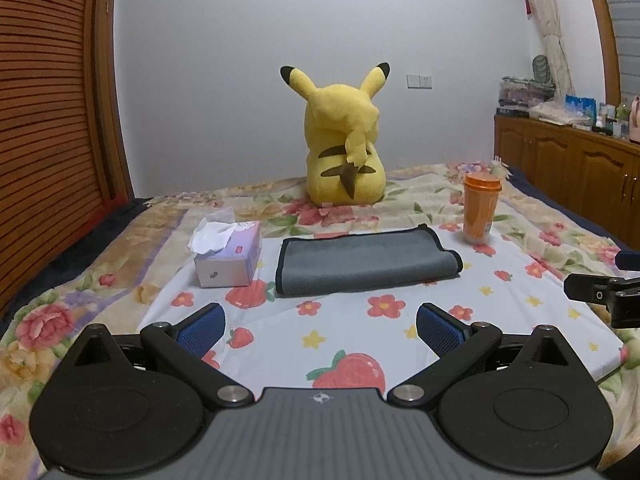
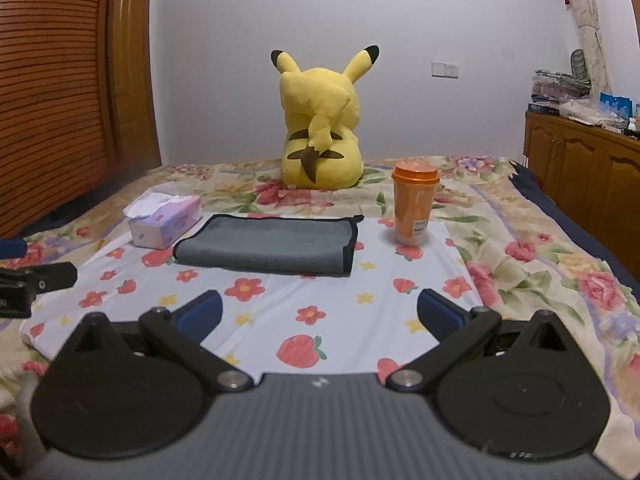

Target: Fold towel

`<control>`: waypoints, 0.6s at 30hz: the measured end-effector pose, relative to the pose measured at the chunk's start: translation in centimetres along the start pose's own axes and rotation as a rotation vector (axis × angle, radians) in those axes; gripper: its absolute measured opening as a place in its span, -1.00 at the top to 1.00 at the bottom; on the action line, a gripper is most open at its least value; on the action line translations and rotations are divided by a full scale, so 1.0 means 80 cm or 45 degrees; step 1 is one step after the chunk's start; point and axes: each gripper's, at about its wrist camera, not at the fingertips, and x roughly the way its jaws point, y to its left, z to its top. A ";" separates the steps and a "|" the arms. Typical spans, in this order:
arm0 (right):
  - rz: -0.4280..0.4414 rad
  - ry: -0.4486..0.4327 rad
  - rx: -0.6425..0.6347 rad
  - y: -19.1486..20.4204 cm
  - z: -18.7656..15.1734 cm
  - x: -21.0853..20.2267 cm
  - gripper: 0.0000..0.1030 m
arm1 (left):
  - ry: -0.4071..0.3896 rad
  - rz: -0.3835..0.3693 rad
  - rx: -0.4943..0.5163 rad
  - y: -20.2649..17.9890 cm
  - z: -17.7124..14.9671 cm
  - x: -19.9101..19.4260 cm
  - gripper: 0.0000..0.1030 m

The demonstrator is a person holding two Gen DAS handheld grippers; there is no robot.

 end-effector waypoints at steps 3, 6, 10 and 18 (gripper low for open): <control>-0.008 -0.012 0.003 0.000 0.000 -0.001 -1.00 | -0.020 0.007 0.003 0.000 0.001 -0.002 -1.00; -0.015 -0.030 0.008 -0.002 0.000 -0.003 -1.00 | -0.037 0.013 0.006 0.000 0.002 -0.004 -1.00; -0.024 -0.057 0.015 -0.004 0.001 -0.007 -1.00 | -0.048 0.021 0.012 -0.001 0.003 -0.004 -1.00; -0.040 -0.100 0.026 -0.008 0.003 -0.012 -1.00 | -0.073 0.032 0.015 0.001 0.004 -0.007 -1.00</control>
